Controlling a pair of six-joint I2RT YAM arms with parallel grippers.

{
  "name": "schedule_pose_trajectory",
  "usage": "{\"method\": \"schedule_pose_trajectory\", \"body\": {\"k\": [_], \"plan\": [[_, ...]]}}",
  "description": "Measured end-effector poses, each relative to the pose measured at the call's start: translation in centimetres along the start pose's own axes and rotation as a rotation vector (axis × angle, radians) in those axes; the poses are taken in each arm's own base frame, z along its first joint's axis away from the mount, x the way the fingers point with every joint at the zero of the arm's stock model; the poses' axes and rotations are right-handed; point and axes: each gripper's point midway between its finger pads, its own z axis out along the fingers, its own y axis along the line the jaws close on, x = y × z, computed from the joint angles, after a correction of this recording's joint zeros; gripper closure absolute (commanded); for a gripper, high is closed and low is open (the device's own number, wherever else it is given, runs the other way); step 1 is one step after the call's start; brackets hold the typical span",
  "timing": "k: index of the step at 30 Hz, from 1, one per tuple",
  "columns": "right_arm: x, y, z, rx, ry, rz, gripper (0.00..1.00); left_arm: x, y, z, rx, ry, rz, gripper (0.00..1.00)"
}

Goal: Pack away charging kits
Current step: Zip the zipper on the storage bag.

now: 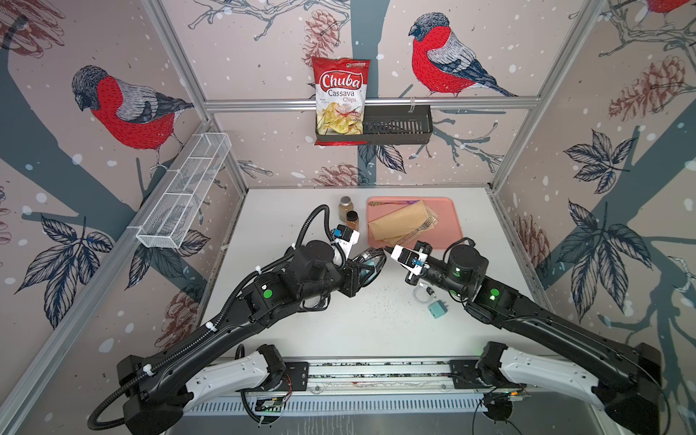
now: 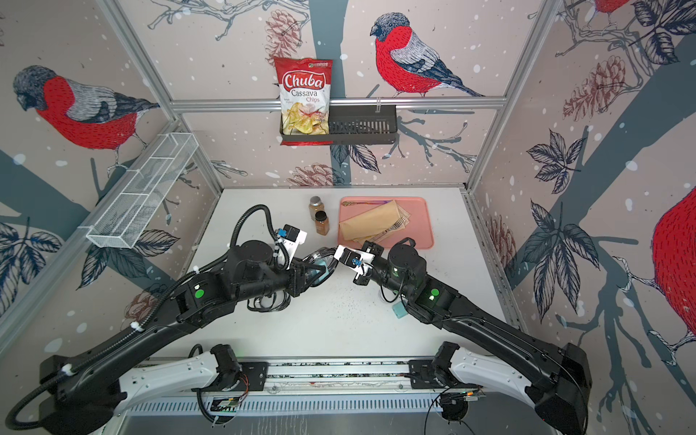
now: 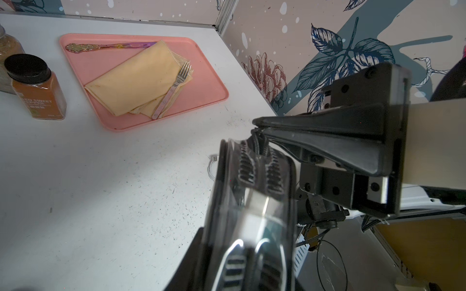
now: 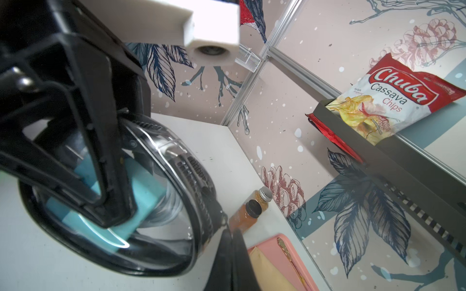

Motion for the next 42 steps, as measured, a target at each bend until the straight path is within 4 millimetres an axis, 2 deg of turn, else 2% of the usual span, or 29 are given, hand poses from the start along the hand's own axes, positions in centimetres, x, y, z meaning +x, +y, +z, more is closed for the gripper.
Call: {"method": "schedule_pose_trajectory", "body": {"k": [14,22,25,26,27,28,30,32,34,37,40,42], "plan": [[1.4,1.7,-0.2,-0.094,0.047,-0.25,1.0,2.4,1.0,2.0,-0.037,0.132,0.015,1.0],[2.4,2.9,1.2,-0.151,0.07,-0.31,0.98,3.6,2.0,2.4,-0.084,0.201,0.012,1.0],[2.0,3.2,1.3,-0.158,0.056,-0.31,0.64,3.5,2.1,2.1,-0.098,0.198,-0.002,1.0],[0.9,2.8,1.4,-0.138,0.014,-0.315,0.53,3.8,2.2,2.0,-0.102,0.206,-0.006,1.0],[-0.3,2.3,1.3,-0.111,-0.027,-0.313,0.05,4.2,2.5,1.8,-0.115,0.214,-0.023,1.0],[-1.3,1.8,1.0,-0.082,-0.068,-0.304,0.0,4.3,2.8,1.5,-0.131,0.202,-0.04,1.0],[-1.8,1.5,0.3,-0.043,-0.112,-0.277,0.0,3.6,3.2,0.4,-0.15,0.138,-0.07,1.0],[-0.7,2.1,-0.3,-0.037,-0.103,-0.234,0.0,2.5,3.8,-0.3,-0.173,0.046,-0.107,1.0],[0.6,2.7,-1.1,-0.032,-0.086,-0.176,0.0,2.2,5.0,-0.2,-0.199,-0.016,-0.149,1.0],[1.8,2.9,-2.7,0.006,-0.082,-0.063,0.0,2.6,8.0,1.1,-0.252,-0.073,-0.229,1.0],[3.1,2.3,-4.3,0.086,-0.085,0.074,0.0,4.3,10.9,3.1,-0.291,-0.091,-0.302,1.0],[4.0,1.5,-5.4,0.16,-0.086,0.185,0.0,5.6,12.0,4.5,-0.298,-0.071,-0.333,1.0]]}}
